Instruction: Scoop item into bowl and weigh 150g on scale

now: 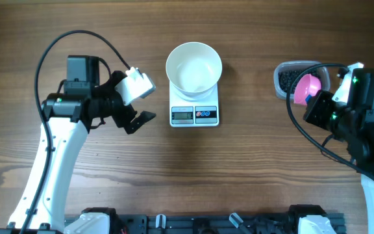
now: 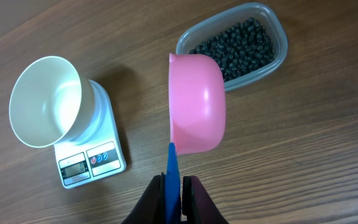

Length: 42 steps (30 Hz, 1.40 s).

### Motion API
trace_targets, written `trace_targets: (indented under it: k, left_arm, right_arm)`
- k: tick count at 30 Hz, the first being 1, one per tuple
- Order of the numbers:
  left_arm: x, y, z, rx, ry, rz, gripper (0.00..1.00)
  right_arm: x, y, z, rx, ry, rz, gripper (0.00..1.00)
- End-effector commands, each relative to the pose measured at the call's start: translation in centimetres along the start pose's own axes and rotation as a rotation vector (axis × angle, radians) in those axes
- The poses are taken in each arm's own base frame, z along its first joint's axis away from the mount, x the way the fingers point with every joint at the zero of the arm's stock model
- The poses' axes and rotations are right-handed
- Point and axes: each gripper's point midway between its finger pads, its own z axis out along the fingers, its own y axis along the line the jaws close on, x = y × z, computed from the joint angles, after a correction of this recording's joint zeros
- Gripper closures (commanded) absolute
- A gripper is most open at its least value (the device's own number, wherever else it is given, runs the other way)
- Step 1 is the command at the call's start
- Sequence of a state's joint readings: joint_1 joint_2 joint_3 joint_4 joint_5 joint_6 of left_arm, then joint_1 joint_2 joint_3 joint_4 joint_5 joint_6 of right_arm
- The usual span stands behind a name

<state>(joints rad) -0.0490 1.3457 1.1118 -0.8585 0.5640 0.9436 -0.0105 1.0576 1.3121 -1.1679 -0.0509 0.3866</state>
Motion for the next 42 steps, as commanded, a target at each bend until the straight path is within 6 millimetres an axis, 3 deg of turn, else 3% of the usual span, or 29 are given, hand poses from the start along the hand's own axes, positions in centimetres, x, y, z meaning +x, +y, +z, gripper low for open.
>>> trace_targets:
  k: [1,29,34,37,42]
  left_arm:
    - [-0.6,-0.7,0.1,0.055,-0.056,0.032,0.00]
    - [0.0,-0.2,0.6,0.042,-0.026,0.048,0.00]
    - [0.0,-0.1,0.6,0.042,-0.027,0.048,0.00]
    - [0.0,-0.2,0.6,0.042,-0.026,0.048,0.00]
    - [0.0,-0.2,0.6,0.042,-0.026,0.048,0.00]
  right_arm:
    - [-0.5,-0.2,-0.3,0.015,-0.016,-0.018,0.96]
    - [-0.7,-0.2,-0.3,0.014,-0.021,-0.019,0.96]
    - [-0.8,-0.9,-0.3,0.056,-0.032,-0.054,0.96]
    - [-0.3,-1.1,-0.3,0.066,-0.005,-0.151,0.96]
    - [1.1,-1.7,-0.4,0.084,0.052,-0.152,0.96]
